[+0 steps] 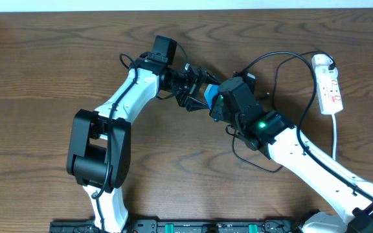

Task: Plug charger to phone and switch on socket
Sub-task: 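Grasp the phone's side edge with the right gripper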

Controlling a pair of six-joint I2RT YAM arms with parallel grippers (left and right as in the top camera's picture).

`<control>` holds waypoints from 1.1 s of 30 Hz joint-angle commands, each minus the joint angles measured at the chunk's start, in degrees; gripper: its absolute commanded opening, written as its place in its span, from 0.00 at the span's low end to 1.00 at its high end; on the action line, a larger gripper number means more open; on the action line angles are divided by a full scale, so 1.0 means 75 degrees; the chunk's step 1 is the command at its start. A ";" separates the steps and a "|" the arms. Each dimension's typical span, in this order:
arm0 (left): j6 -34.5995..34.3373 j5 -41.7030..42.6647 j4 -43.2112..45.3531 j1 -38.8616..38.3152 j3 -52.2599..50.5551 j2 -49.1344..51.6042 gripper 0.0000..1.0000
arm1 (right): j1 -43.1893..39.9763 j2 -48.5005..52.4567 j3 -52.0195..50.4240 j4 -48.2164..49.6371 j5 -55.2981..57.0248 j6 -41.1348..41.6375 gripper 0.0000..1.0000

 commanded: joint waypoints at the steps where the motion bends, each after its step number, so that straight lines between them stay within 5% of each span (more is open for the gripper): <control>1: 0.0128 0.0160 0.0015 -0.0003 0.0003 -0.0271 0.58 | 0.0073 0.0017 0.0152 0.0023 0.0149 -0.0035 0.25; 33: 0.0128 0.0163 0.0012 -0.0003 0.0003 -0.0271 0.59 | 0.0073 0.0408 0.0152 0.0323 0.0224 -0.0038 0.01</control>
